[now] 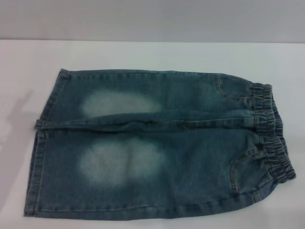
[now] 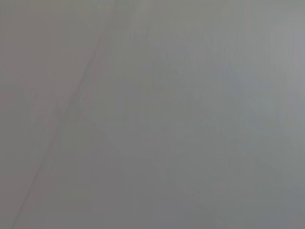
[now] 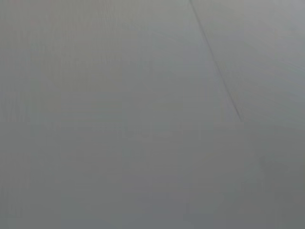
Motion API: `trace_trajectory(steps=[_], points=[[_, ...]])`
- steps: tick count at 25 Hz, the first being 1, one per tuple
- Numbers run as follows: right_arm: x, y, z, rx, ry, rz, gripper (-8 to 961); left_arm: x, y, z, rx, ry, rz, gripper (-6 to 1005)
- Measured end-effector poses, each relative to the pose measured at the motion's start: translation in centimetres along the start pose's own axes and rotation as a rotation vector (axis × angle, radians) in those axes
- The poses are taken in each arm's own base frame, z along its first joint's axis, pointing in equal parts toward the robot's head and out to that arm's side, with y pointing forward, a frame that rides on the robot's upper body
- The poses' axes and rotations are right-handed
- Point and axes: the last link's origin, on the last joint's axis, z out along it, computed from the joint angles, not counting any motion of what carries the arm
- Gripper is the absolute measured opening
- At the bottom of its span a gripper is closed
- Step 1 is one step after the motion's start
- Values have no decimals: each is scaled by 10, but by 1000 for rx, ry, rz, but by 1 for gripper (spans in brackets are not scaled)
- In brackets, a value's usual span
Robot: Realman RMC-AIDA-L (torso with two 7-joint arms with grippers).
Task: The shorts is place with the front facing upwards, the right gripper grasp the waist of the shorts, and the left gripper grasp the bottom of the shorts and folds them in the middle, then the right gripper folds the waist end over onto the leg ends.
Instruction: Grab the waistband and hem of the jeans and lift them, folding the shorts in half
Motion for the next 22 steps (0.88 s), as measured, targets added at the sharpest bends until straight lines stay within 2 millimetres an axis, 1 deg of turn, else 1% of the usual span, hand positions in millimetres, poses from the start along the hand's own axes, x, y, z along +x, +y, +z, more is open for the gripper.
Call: trace_trajectory(steps=[16, 19, 22], points=[[1, 2, 5, -10, -8, 0, 786, -1, 1, 2, -21, -13, -25, 612], [1, 3, 7, -13, -12, 2, 786, -2, 0, 7, -35, -22, -100, 611], [1, 5, 10, -17, -17, 6, 786, -6, -2, 18, -79, -72, -185, 610]])
